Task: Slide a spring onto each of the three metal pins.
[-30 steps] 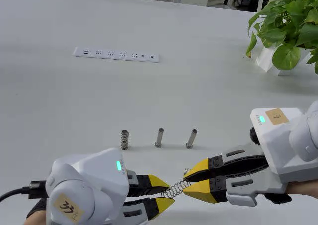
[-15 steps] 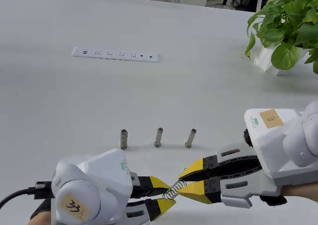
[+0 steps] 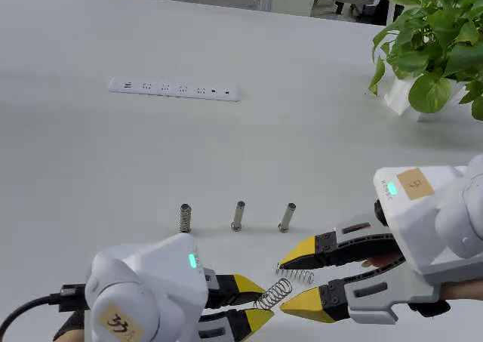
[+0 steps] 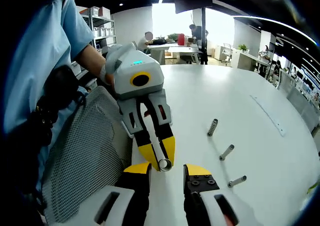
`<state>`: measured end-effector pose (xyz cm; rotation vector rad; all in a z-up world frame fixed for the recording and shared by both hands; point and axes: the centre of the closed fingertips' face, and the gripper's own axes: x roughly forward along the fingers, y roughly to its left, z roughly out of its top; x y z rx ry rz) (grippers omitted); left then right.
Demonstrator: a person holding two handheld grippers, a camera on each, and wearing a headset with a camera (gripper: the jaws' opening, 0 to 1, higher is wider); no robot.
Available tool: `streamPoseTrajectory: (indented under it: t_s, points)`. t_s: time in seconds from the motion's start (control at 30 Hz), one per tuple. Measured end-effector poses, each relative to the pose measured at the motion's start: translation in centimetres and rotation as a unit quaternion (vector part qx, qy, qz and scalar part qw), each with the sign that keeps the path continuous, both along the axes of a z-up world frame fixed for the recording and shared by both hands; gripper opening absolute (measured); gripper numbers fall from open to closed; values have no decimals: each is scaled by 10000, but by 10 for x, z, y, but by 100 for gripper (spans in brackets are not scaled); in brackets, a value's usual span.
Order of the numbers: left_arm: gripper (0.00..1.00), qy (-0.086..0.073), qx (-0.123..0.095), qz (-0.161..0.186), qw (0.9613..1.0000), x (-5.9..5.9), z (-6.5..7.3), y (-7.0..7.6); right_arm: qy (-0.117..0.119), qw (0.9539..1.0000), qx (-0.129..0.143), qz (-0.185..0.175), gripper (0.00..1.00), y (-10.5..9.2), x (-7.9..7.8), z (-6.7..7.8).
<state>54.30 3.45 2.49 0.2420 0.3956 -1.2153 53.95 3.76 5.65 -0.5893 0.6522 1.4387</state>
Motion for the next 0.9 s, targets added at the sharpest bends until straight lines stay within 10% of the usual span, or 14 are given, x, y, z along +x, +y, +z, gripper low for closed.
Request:
streamPoseTrajectory:
  t_s: [0.9]
  points:
    - [6, -12, -46, -13, 10000, 7, -3, -11, -71, 9849, -1162, 1282, 17, -4, 4, -13]
